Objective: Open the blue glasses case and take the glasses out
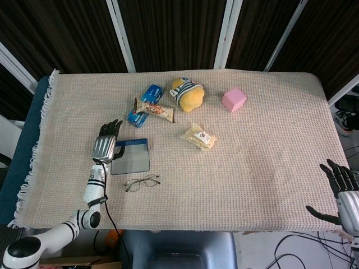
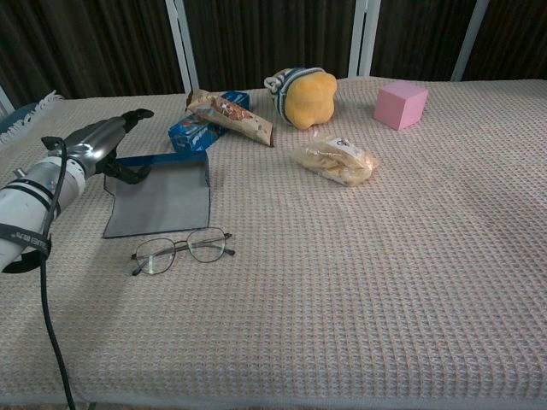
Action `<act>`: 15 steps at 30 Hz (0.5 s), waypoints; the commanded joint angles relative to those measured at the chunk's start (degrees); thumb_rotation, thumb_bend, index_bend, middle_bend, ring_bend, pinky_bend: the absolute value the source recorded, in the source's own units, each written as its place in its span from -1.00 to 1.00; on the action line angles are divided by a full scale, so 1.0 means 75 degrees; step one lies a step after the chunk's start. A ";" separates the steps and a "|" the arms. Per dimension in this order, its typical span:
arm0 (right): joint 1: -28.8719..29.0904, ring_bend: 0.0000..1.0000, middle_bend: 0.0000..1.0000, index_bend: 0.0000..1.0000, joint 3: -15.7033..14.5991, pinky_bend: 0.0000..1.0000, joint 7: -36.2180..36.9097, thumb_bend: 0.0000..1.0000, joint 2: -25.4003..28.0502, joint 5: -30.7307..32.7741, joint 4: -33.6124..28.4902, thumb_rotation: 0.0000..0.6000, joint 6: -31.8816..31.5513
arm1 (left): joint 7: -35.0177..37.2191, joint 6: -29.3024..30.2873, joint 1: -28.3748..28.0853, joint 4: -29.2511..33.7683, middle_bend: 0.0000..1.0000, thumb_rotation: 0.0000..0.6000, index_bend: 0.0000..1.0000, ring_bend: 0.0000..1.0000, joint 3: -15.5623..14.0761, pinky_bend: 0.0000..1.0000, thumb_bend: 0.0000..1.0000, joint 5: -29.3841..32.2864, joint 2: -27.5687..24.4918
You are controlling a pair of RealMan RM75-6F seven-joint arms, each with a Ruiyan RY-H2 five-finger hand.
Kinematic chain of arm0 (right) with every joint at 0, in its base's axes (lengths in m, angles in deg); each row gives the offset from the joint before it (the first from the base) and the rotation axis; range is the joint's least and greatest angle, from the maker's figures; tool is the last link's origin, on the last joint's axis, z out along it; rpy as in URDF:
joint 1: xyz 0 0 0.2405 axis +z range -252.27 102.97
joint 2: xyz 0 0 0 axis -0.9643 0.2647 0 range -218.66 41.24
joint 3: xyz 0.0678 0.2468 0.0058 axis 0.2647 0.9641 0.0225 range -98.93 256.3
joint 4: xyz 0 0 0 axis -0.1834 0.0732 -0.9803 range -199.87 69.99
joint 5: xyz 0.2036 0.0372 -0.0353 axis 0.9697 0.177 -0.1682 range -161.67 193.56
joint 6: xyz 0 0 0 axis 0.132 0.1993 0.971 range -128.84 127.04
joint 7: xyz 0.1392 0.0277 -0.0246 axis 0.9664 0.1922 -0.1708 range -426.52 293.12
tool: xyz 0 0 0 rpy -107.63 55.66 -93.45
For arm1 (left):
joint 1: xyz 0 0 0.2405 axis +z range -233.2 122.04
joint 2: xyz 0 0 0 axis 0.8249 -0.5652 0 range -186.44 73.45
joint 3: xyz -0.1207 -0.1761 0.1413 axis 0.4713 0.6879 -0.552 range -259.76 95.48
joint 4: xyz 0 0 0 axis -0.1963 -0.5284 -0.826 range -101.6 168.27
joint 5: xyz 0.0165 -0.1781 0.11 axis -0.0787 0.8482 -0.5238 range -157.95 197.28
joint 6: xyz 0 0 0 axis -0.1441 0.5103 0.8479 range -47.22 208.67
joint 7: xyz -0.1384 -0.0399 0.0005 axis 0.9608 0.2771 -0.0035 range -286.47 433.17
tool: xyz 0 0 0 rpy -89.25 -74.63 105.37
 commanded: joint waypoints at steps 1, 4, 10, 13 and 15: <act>0.0004 -1.00 -1.00 -1.00 -0.0017 -0.92 -0.0028 -0.63 -0.0008 -0.0039 -0.0013 1.00 0.0002 | -0.0854 -0.0027 0.0377 0.1286 -1.00 1.00 -1.00 -1.00 -0.0344 -1.00 -0.27 0.0048 -0.0827; -0.0002 -1.00 -1.00 -1.00 -0.0065 -0.91 -0.0088 -0.63 -0.0032 -0.0153 -0.0029 1.00 -0.0025 | -0.1979 -0.0466 0.0432 0.2342 -1.00 1.00 -1.00 -1.00 -0.0459 -1.00 -0.27 0.0597 -0.1502; -0.0014 -1.00 -1.00 -1.00 -0.0125 -0.91 -0.0071 -0.63 -0.0036 -0.0293 -0.0006 1.00 -0.0077 | -0.3305 -0.0287 0.0547 0.3756 -1.00 1.00 -1.00 -1.00 -0.0612 -1.00 -0.26 0.1318 -0.2252; -0.0013 -1.00 -1.00 -1.00 -0.0141 -0.92 -0.0051 -0.63 -0.0034 -0.0323 0.0001 1.00 -0.0083 | -0.3629 -0.0295 0.0555 0.4143 -1.00 1.00 -1.00 -1.00 -0.0721 -1.00 -0.27 0.1568 -0.2498; -0.0024 -1.00 -1.00 -1.00 -0.0160 -0.92 -0.0034 -0.63 -0.0030 -0.0378 0.0016 1.00 -0.0121 | -0.3517 -0.0200 0.0616 0.4444 -1.00 1.00 -1.00 -1.00 -0.0723 -1.00 -0.27 0.1600 -0.2613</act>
